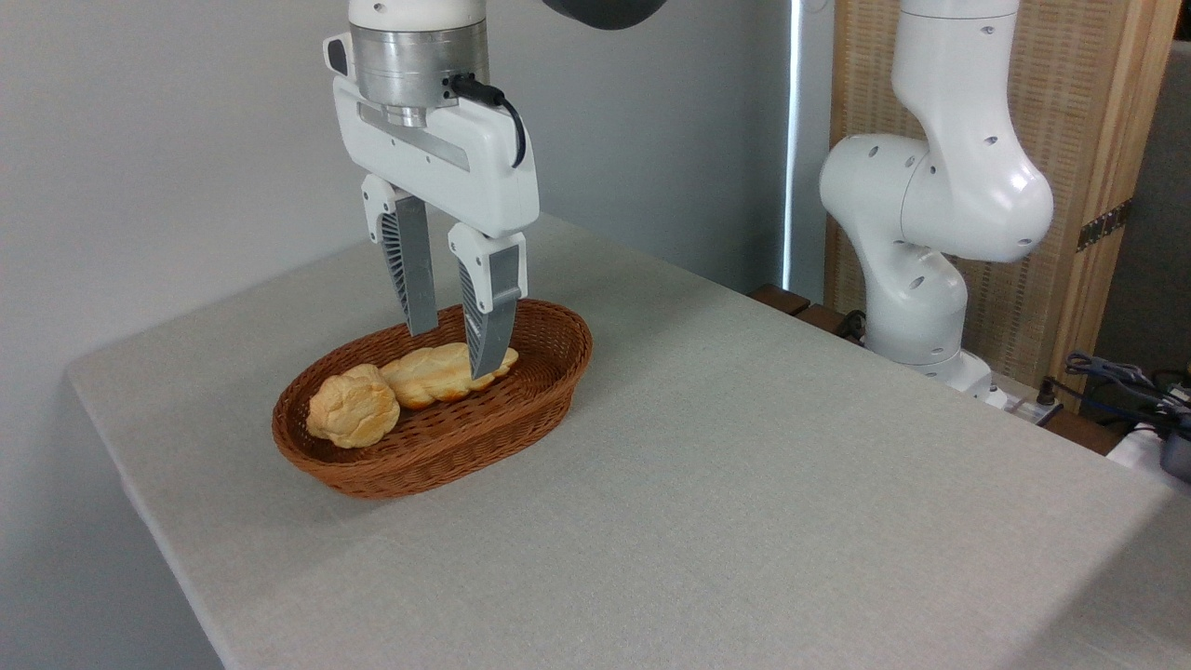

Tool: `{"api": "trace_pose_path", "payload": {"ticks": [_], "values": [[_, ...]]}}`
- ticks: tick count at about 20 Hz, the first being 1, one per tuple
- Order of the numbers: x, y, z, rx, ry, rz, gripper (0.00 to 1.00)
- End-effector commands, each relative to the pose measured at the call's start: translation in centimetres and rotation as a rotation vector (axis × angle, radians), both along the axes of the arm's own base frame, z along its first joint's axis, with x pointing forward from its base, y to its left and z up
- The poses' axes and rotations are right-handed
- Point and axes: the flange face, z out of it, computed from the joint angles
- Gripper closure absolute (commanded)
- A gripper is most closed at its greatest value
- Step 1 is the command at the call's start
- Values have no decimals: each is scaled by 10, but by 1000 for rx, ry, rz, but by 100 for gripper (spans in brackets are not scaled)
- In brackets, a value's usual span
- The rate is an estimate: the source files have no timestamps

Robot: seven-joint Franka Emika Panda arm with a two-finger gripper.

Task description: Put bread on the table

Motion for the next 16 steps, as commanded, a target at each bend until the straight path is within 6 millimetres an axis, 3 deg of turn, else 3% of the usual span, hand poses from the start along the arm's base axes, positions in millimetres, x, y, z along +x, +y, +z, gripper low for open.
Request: {"api": "trace_pose_path", "payload": {"ticks": [1,13,16], "values": [[0,-1,2,-1,9,-2,0],[0,-5,-1,2,23,-9,0],[-1,-18,-5,-1,30,-22,0]]}}
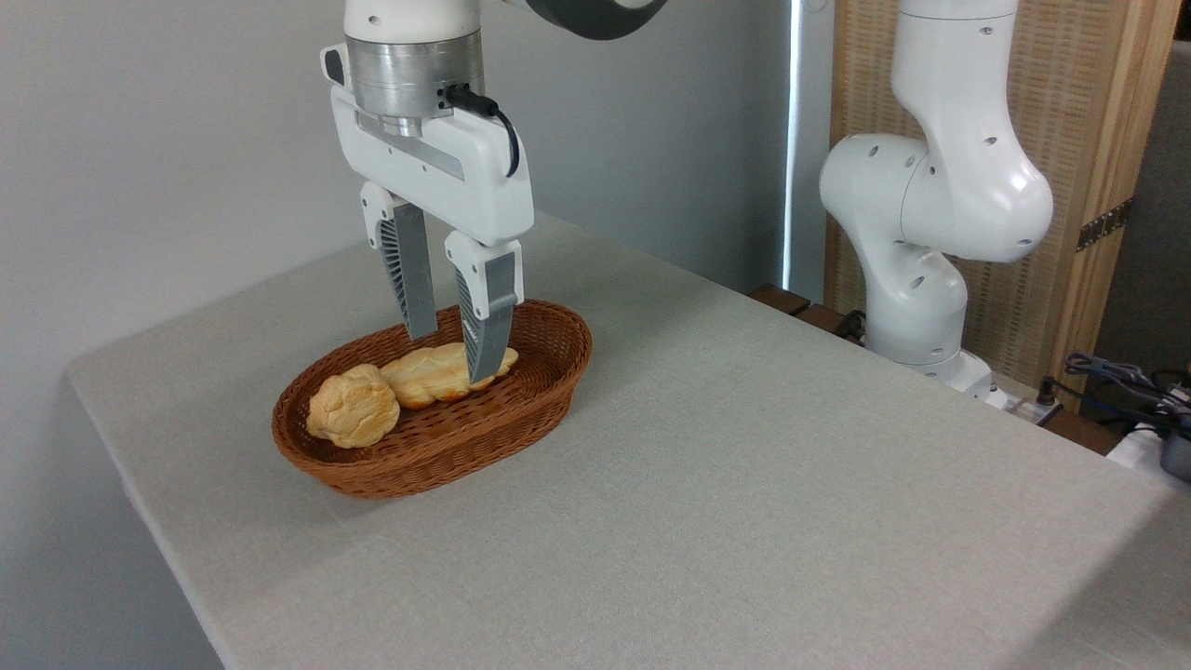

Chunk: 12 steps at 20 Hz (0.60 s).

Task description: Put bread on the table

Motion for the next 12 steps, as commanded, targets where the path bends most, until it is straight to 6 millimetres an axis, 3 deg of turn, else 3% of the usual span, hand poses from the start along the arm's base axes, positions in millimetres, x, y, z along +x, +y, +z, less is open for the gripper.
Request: {"api": "trace_pose_path", "payload": {"ticks": [1,3,5,7,8,12], "values": [[-4,-19,1,0,17,-23,0],[-2,-26,-2,-2,18,-38,0],[-1,-48,-9,-2,18,-77,0],[9,-93,-27,-20,-38,-150,0],[12,-104,-32,-29,-59,-164,0],[6,-126,-57,-96,-17,-168,0]]}}
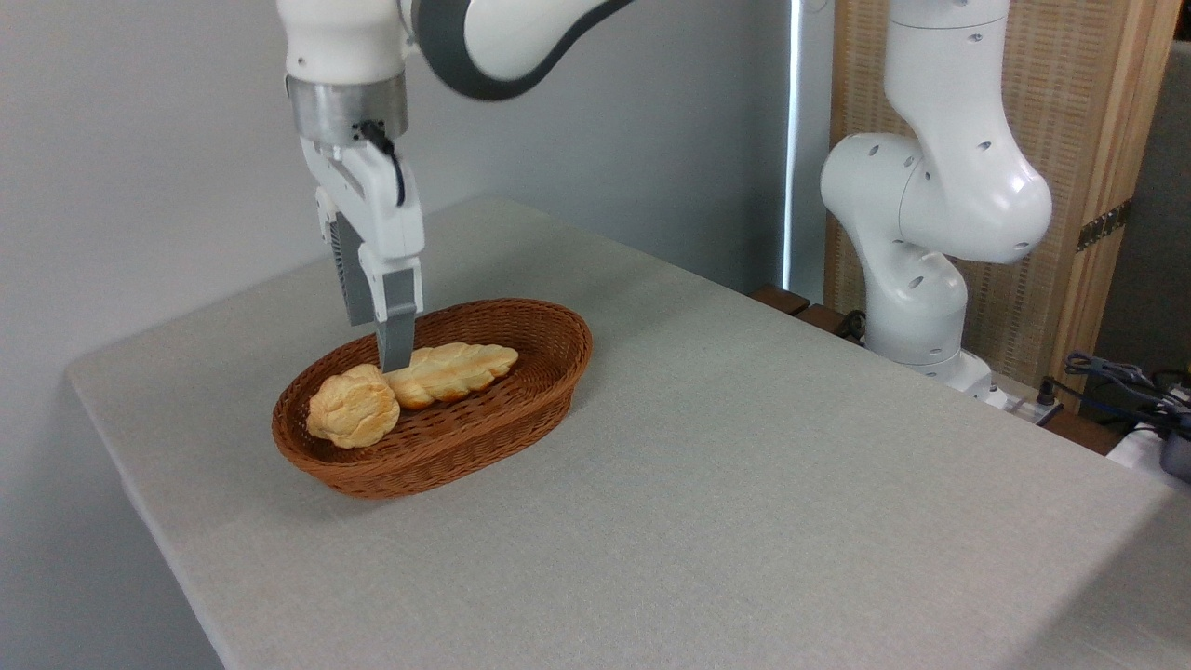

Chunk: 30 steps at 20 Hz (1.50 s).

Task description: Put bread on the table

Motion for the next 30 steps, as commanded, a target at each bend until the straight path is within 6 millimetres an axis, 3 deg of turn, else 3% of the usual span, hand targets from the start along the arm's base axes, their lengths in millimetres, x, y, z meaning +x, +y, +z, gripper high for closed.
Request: {"api": "trace_pose_path", "payload": {"ticks": [1,4,16,22,23,25,30], "values": [[-6,-6,-17,-64,42,30,0],[-6,-18,-42,-123,30,47,0],[9,-27,-73,-146,12,51,1],[16,-28,-85,-151,-4,52,39],[17,-28,-84,-154,-13,55,55],[18,-27,-88,-155,-7,59,76],[18,-28,-90,-153,-2,51,76]]}}
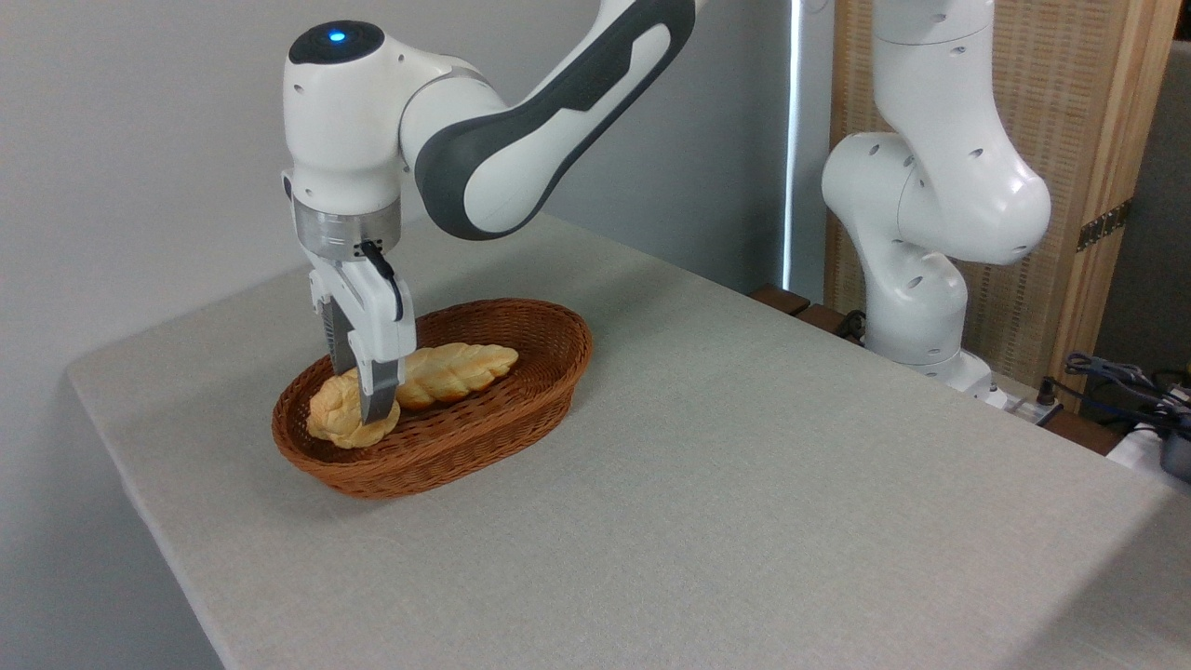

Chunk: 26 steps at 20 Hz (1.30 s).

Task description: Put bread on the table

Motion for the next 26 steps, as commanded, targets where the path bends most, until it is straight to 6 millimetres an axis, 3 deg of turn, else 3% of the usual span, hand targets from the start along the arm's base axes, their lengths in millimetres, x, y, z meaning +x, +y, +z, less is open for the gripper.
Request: {"api": "trace_pose_path", "payload": {"ticks": [1,7,8,9,12,13,15,17,20,21,22,23,26], "values": [[0,0,1,-9,-9,9,76],[0,0,4,-9,-15,9,77],[0,1,8,-11,-22,12,76],[-1,8,27,-9,-49,25,76],[-8,42,67,11,-54,66,75],[-13,63,88,21,-49,90,74],[-23,87,106,96,-39,93,74],[-30,98,108,215,-27,65,72],[-24,146,107,310,-19,110,68],[-24,156,106,315,-8,128,55],[-25,164,105,317,6,140,32],[-25,165,104,318,12,140,0],[-28,165,102,323,32,132,0]]}}
